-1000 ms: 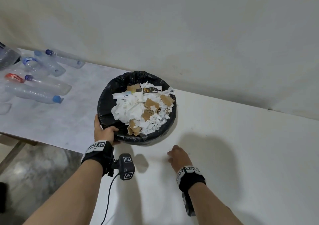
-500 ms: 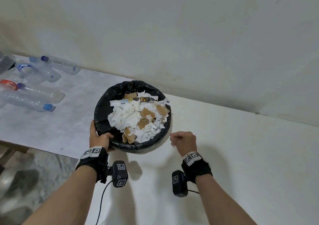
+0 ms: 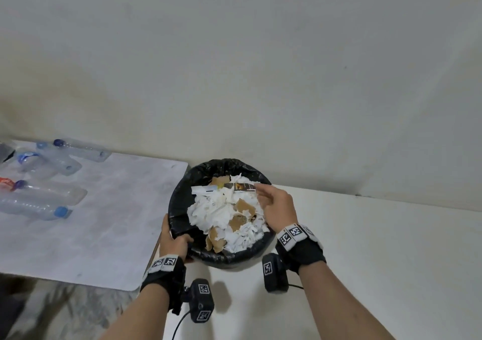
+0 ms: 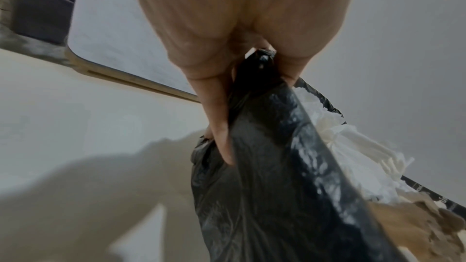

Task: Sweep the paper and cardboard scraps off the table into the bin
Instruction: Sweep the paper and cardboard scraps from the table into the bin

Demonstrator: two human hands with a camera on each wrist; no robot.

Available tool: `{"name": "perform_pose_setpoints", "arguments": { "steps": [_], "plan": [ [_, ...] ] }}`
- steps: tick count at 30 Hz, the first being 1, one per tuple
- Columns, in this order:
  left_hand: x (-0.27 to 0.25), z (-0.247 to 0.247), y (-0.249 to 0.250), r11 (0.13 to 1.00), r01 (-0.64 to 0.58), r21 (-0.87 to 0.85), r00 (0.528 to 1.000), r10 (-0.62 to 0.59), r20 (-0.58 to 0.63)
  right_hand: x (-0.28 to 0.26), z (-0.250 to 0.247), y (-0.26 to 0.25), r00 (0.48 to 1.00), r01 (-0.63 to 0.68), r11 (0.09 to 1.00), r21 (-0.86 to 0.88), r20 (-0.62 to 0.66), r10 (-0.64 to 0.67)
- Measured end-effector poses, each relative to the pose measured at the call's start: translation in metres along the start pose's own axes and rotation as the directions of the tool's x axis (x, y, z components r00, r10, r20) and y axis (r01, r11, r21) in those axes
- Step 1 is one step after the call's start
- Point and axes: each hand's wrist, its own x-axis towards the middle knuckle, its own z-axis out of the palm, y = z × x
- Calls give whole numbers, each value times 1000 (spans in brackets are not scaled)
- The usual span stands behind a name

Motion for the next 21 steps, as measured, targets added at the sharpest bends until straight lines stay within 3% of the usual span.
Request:
{"name": "perform_pose_setpoints", "arguments": {
  "steps": [6, 9, 12, 18, 21],
  "plan": [
    [-10, 39, -13, 997, -10, 78, 998, 5, 66, -42, -90, 52, 953, -180, 983, -35, -256, 165],
    [-19, 74, -27, 993, -15, 115, 991, -1, 136, -98, -131, 98, 879, -329, 944, -22, -373, 298],
    [-37, 116, -43, 990, -22, 142, 973, -12, 232, -162, -163, 147, 772, -491, 871, 10, -458, 440],
    [-93, 196, -96, 972, -27, 233, 921, -67, 383, -278, -210, 230, 575, -747, 665, 4, -498, 649],
    [-118, 221, -114, 961, 0, 277, 899, -121, 421, -317, -224, 262, 510, -842, 536, -50, -394, 764]
  ]
}}
